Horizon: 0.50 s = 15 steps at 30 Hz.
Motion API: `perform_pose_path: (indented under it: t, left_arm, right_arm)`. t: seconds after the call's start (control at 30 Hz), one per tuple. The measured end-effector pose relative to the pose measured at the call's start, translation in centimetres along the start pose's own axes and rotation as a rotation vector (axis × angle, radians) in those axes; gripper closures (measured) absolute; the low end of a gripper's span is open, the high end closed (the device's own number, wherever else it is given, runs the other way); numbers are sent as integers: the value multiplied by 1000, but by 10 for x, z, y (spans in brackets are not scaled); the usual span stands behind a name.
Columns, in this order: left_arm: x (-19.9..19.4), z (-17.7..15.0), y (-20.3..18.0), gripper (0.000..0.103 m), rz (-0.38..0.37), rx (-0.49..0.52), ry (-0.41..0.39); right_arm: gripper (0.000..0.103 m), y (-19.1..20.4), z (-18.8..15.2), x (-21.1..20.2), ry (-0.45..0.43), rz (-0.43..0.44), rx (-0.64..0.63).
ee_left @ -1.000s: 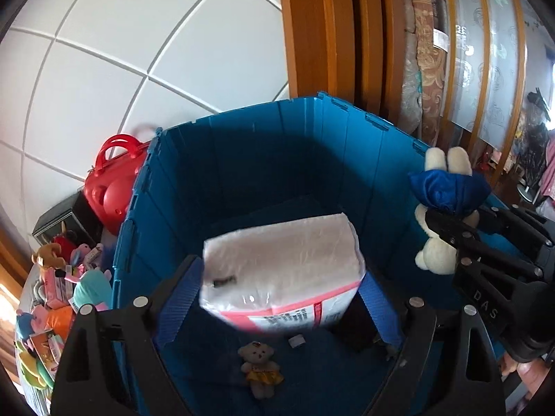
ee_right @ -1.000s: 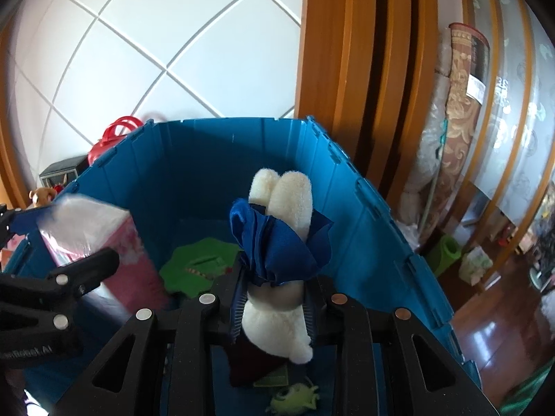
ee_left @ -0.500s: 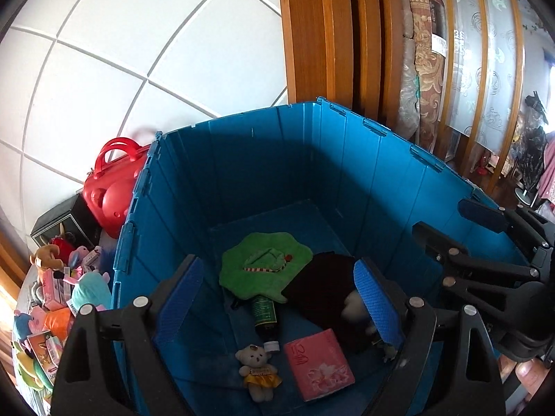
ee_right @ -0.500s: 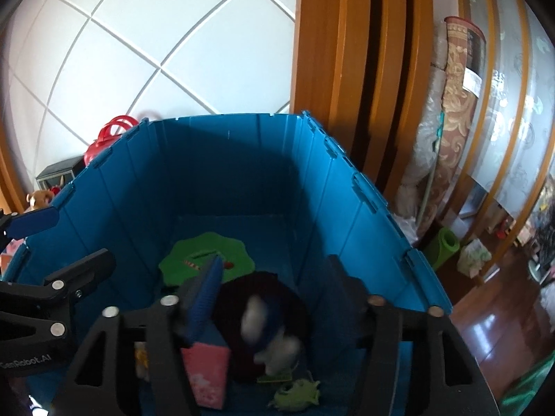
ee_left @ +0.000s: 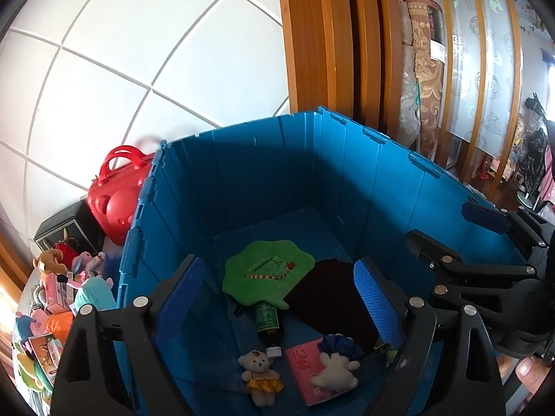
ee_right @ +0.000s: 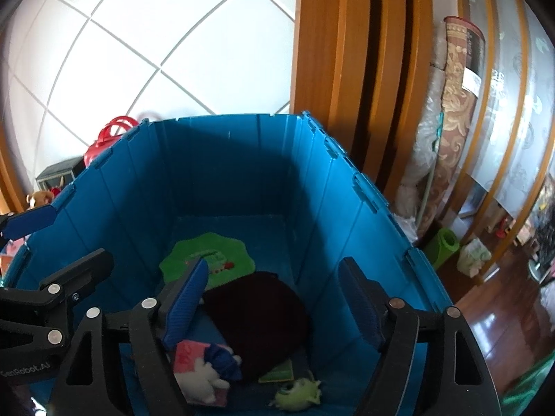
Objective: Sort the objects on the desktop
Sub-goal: 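Withdraw both open tools from the crate back toward the bed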
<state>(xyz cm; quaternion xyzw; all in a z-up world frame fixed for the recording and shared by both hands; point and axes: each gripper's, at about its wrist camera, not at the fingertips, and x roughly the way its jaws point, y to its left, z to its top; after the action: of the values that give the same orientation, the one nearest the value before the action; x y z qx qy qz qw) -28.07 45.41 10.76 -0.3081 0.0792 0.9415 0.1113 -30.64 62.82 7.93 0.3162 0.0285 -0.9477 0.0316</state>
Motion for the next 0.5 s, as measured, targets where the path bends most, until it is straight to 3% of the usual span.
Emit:
perform_pose_path:
  t: [0.2, 0.37, 0.5]
  left_arm:
    - [-19, -5, 10, 14, 3, -42, -92]
    - [-45, -21, 27, 14, 11, -75, -122]
    - [-78, -36, 52, 14, 84, -127, -220]
  right_arm:
    - [0, -6, -2, -10, -36, 10, 46]
    - [0, 5, -6, -29, -74, 67, 27]
    - [0, 33, -7, -56, -156, 147, -15]
